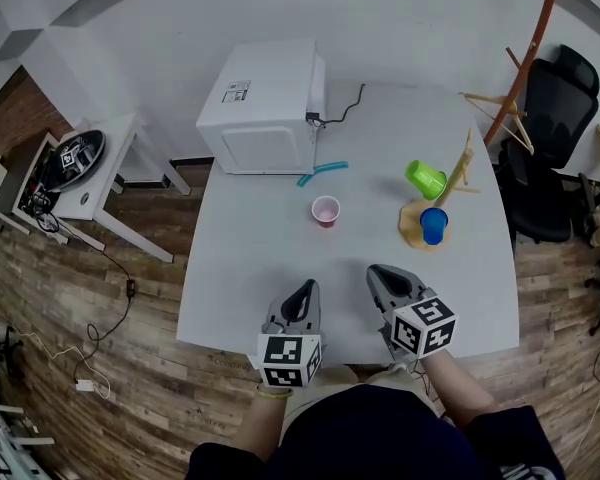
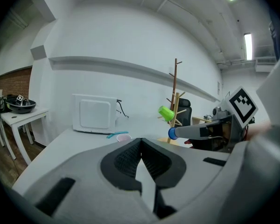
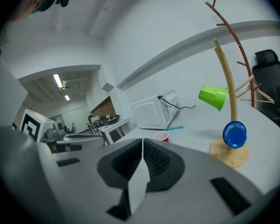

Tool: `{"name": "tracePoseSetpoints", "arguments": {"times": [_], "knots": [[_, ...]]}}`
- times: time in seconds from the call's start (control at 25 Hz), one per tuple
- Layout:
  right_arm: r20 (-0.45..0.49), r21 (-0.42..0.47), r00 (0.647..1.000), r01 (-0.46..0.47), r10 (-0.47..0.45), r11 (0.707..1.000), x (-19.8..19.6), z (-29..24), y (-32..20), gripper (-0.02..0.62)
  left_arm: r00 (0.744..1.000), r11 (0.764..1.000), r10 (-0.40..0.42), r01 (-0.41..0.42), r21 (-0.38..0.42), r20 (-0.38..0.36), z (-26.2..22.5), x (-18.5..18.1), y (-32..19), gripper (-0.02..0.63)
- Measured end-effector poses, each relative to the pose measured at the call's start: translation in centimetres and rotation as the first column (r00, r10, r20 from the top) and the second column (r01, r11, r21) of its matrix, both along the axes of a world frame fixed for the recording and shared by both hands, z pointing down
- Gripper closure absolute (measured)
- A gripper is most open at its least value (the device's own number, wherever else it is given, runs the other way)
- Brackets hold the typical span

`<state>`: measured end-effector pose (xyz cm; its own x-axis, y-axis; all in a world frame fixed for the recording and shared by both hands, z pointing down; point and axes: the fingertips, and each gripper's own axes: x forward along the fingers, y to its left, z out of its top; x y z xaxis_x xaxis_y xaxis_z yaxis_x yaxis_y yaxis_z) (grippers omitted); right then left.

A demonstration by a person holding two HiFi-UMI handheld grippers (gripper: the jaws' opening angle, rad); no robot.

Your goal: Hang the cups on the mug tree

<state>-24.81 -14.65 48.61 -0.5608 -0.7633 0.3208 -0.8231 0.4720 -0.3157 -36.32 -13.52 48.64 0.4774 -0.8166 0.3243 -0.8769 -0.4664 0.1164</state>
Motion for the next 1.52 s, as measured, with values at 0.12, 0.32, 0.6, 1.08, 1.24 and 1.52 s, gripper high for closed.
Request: {"name": "tracePoseSetpoints", "arguments": {"times": [0.12,0.32,0.6,1.08,1.24,1.52], "knots": [[-0.015,-0.001,1.0,0.012,-0.012,1.0,-1.4,0.9,-1.3,0.565,1.0,1.0,0.006,-0.006,-0.018,0.007,0.8,-1.1,-0.2,0.586],[-0.044,-0.018,0.999,0.005,-0.006,1.0,-2.7,2.7,-3.1,0.565,1.0,0.999,0.004,-0.004,-0.037,0.007,1.7,-2.5,-0.8,0.586],[-0.096,-0.036,0.995,-0.011,0.008,0.999,-3.3,5.1,-6.1,0.565,1.0,0.999,0.009,-0.008,-0.048,0.011,2.6,-3.4,-2.1,0.586],[-0.136,-0.081,0.991,-0.006,-0.005,0.997,-4.7,9.0,-10.0,0.563,1.0,0.995,-0.005,0.005,-0.102,0.0,5.2,-4.8,-3.0,0.586],[-0.15,-0.096,0.989,0.0,-0.014,0.995,-5.2,10.4,-11.2,0.563,1.0,0.994,-0.008,0.008,-0.113,0.001,5.7,-5.1,-3.3,0.586],[-0.188,-0.121,0.982,0.009,-0.031,0.993,-5.9,12.5,-13.1,0.481,1.0,0.992,-0.006,0.005,-0.125,-0.006,6.5,-5.5,-3.9,0.586]]}}
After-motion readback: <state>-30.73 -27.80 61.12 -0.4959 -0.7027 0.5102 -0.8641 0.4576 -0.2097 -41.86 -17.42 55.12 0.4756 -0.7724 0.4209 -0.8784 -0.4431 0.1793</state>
